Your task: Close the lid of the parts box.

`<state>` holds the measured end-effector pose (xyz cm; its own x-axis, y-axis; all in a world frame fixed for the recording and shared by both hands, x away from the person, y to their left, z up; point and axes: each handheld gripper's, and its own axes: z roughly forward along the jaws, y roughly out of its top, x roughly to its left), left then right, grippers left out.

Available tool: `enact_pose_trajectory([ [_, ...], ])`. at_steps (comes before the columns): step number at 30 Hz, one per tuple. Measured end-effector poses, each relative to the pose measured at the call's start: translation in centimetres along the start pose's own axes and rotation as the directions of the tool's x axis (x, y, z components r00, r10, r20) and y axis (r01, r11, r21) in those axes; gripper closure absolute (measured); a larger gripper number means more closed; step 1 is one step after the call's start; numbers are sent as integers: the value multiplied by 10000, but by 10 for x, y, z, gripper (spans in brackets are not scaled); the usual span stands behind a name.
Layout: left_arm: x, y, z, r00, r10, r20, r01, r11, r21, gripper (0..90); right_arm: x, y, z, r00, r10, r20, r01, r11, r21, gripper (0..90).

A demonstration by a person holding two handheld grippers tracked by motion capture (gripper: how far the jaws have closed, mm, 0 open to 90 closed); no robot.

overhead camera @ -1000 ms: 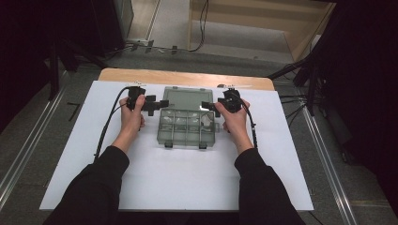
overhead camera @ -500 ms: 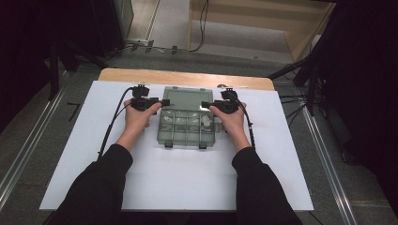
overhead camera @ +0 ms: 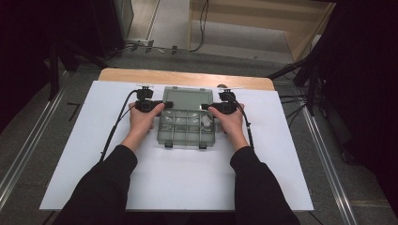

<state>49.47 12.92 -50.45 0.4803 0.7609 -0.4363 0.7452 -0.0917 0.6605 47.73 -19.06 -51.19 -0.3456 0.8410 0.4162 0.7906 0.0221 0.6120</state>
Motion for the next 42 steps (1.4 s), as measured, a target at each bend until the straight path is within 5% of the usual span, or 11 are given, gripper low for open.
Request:
enact_pose_trajectory([
  [5, -1, 1, 3, 10000, 15, 28, -16, 9998, 209, 356, -2, 0, -1, 9999, 140, -24, -140, 9999, -17, 366],
  [7, -3, 1, 4, 10000, 13, -12, -13, 9997, 244, 370, -4, 0, -1, 9988, 224, -424, -224, 9997, 8, 391],
  [12, -3, 3, 1, 9997, 165, -181, -164, 9998, 64, 448, -4, -1, -5, 9996, 46, -277, -53, 9997, -238, 468],
  [21, -2, 5, -14, 9963, 842, -170, -850, 9950, -516, 634, -3, -2, -23, 9968, -801, 52, 803, 9925, -921, 657],
  [27, 3, 3, -23, 9954, 932, 215, -912, 9925, -812, 733, -3, -5, -31, 9928, -1186, 164, 1197, 9851, -1236, 767],
  [36, 6, 2, -29, 9939, 1020, 430, -980, 9915, -852, 810, 2, -8, -35, 9785, -1973, 600, 2039, 9693, -1372, 791],
  [39, 2, 4, -31, 9945, 1047, 94, -1032, 9893, -1031, 752, 5, -10, -36, 9750, -2083, 774, 2176, 9656, -1424, 791],
  [42, 0, 12, -34, 9960, 867, 205, -836, 9888, -1233, 722, 6, -10, -36, 9749, -2061, 846, 2168, 9650, -1476, 794],
])
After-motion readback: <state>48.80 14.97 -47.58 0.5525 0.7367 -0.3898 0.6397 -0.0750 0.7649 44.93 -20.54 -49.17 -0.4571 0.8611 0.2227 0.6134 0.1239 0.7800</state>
